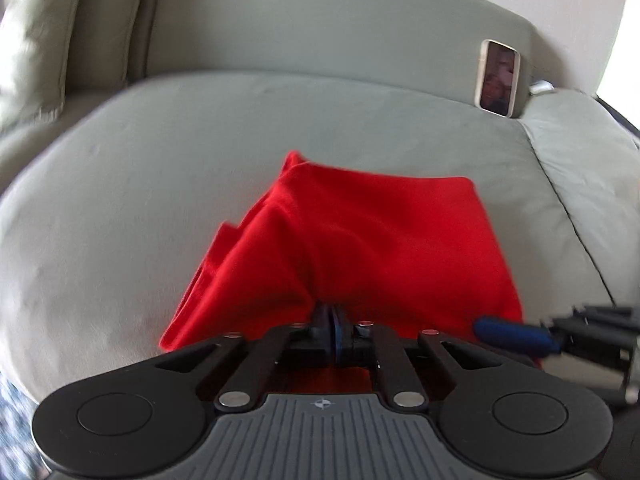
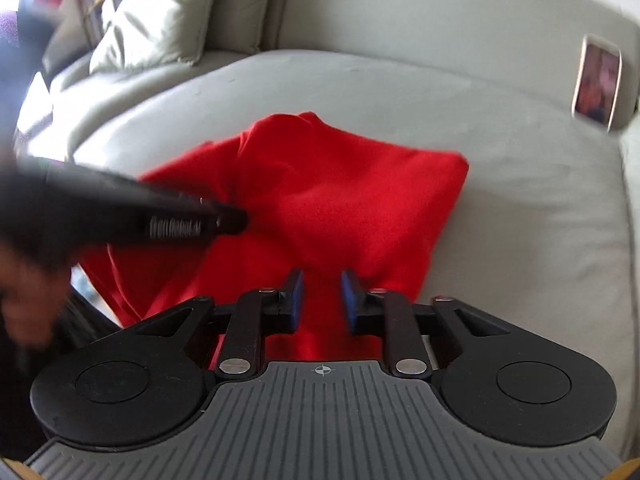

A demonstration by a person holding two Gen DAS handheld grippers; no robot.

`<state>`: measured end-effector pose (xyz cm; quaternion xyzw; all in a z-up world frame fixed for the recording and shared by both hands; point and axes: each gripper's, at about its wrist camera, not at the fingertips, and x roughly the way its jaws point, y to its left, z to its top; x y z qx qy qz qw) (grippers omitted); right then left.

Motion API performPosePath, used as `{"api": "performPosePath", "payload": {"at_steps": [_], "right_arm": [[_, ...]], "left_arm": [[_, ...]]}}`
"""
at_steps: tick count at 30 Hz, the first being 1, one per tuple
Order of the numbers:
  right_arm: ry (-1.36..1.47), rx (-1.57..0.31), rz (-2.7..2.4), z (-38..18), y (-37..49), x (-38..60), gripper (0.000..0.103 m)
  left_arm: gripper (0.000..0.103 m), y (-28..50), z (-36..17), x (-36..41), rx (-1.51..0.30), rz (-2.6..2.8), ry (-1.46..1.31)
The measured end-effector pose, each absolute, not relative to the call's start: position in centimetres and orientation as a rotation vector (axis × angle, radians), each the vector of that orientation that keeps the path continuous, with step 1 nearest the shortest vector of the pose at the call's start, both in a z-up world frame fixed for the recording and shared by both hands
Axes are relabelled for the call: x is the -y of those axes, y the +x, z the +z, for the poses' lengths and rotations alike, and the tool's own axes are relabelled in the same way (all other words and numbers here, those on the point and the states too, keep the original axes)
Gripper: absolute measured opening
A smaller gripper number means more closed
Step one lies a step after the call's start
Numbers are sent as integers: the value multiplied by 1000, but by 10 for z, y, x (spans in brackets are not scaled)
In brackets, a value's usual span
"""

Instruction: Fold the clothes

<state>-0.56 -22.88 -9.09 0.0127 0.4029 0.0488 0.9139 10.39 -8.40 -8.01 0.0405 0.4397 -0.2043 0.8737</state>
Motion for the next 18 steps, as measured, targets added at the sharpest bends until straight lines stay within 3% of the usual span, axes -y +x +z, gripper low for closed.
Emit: {"api": "performPosePath", "payload": {"at_steps": [9,14,16,18], "right_arm": [[152,-830,156,-52,-47,245,28],[126,-843,192,-67,-61,227,28],[104,-906,187,-86,-64,224,21],[67,-897,183,-91,-74,224,21]], "left_arm": [[12,52,-34,73,-864,-490,90],[11,38,-70,77,-944,-456,160],[13,33,-78,81,-911,-466,219],[14,32,-77,80,-925,-466,237]]}}
